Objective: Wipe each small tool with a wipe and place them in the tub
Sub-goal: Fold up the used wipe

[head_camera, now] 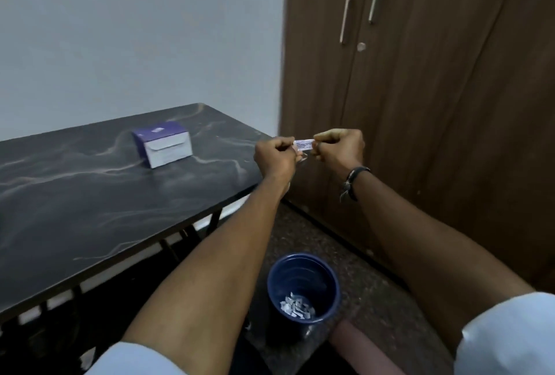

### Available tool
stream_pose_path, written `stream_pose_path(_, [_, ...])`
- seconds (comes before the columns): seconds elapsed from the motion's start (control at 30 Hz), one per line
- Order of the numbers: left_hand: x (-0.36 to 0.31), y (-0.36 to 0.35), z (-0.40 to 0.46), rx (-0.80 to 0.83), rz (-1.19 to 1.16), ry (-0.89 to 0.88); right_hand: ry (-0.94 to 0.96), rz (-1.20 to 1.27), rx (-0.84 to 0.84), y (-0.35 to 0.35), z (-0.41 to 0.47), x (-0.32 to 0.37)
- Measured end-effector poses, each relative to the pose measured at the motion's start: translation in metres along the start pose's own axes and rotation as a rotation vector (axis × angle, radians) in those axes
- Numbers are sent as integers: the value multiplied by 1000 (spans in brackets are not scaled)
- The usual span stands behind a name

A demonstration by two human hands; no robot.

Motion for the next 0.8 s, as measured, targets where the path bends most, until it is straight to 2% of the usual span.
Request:
stream_pose_path(0.17, [47,-67,-12,120,96,17,-92,-16,-47,49,19,-62])
stream_pose_path(0.33, [120,-90,-22,170,201,103,-214,-53,-28,52,24,-145])
stream_pose_path(0.6, [262,-48,-28,114,370,390,-449,-159,75,-10,-17,-280])
stream_pose_path(0.8, [318,-24,-28,107,453,516,-575,-181,138,-45,-40,-334])
Point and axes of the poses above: each hand's wrist, its own z-axis towards the middle knuckle, its own y-axis out of the back of the hand, x = y × z, the point moved 3 cm from there along z, towards the middle knuckle, and after that the axes turned 2 degrees about z, right-handed, at the moved point
